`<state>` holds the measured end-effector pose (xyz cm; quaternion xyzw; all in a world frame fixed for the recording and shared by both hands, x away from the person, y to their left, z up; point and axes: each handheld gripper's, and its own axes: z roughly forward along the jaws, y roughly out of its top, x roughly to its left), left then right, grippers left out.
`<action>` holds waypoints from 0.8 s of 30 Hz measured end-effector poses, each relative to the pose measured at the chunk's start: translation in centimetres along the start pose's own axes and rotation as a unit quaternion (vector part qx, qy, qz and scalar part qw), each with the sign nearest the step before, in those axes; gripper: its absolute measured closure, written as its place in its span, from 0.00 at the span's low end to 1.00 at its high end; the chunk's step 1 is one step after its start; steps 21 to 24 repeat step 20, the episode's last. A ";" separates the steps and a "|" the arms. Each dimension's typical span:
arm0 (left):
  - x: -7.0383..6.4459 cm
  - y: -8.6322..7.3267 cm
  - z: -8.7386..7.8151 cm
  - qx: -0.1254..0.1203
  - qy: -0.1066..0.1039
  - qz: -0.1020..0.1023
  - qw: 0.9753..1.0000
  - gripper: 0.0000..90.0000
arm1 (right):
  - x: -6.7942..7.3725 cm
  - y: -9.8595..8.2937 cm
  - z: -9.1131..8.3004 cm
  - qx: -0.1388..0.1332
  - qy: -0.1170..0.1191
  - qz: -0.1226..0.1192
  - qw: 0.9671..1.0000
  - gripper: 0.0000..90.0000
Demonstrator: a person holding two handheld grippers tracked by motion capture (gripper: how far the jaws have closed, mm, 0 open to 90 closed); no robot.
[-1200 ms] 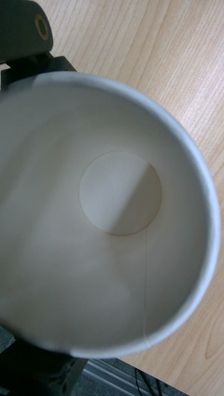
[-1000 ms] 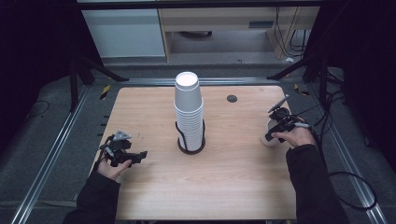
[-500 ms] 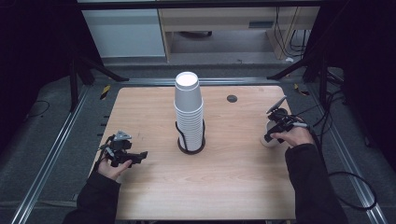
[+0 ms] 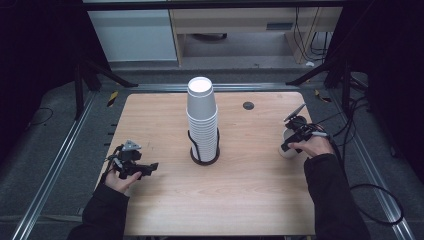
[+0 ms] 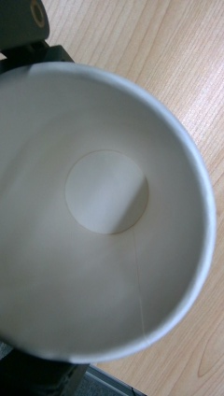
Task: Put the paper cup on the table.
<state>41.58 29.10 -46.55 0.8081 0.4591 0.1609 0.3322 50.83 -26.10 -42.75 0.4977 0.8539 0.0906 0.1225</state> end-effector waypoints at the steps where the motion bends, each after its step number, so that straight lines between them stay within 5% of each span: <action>1: 0.0 0.0 0.0 0.000 0.000 0.001 1.000 0.18 | 0.0 0.0 0.0 0.000 0.000 0.002 1.000 0.05; 9: 0.0 0.0 0.0 -0.001 -0.001 0.001 1.000 0.18 | -0.1 0.0 -0.4 -0.018 0.003 0.012 1.000 0.01; 20: 0.0 0.0 -0.1 -0.003 -0.001 0.000 1.000 0.18 | -0.3 -0.3 -3.4 -0.085 -0.008 0.026 0.996 0.00; 24: 0.0 0.0 -0.1 -0.003 -0.001 0.000 1.000 0.18 | -0.3 -0.3 -3.4 -0.085 -0.008 0.026 0.996 0.00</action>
